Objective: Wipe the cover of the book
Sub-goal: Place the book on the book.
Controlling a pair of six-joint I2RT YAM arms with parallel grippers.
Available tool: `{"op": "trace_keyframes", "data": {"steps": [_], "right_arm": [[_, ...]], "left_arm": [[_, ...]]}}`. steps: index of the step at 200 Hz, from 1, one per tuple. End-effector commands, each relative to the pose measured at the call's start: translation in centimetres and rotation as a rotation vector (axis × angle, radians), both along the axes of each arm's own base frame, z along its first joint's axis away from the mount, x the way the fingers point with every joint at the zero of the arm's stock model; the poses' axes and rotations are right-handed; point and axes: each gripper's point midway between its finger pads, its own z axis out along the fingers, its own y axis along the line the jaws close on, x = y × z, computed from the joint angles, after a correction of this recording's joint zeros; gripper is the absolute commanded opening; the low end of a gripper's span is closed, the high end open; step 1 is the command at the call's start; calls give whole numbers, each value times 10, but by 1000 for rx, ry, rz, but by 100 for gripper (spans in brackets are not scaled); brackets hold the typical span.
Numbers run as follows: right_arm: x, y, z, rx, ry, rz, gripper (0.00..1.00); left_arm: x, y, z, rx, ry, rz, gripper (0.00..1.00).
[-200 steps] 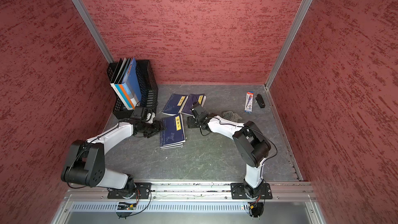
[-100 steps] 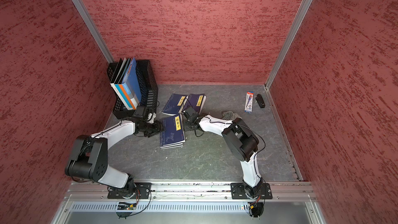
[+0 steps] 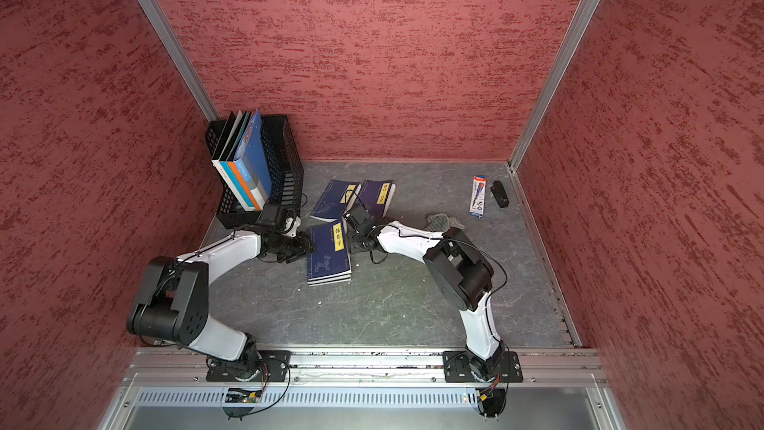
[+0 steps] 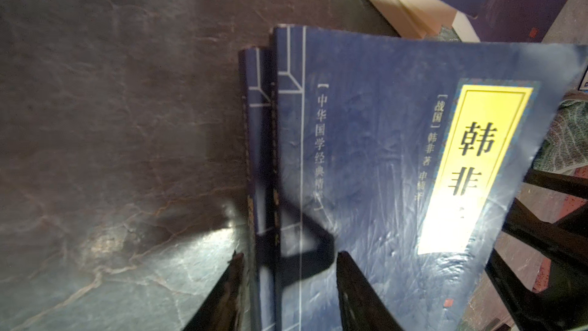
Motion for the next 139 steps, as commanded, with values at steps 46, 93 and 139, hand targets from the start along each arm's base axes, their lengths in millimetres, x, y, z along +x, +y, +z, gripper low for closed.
{"op": "trace_keyframes", "data": {"steps": [46,93,139], "right_arm": [[-2,2,1,-31,-14,8,67],[-2,2,0,-37,-15,9,67],[5,-5,3,-74,-41,-18,68]], "left_arm": [[12,-17,9,-1,-42,-74,45],[11,-22,8,32,-27,-95,45],[5,-7,13,93,-24,-55,53]]}}
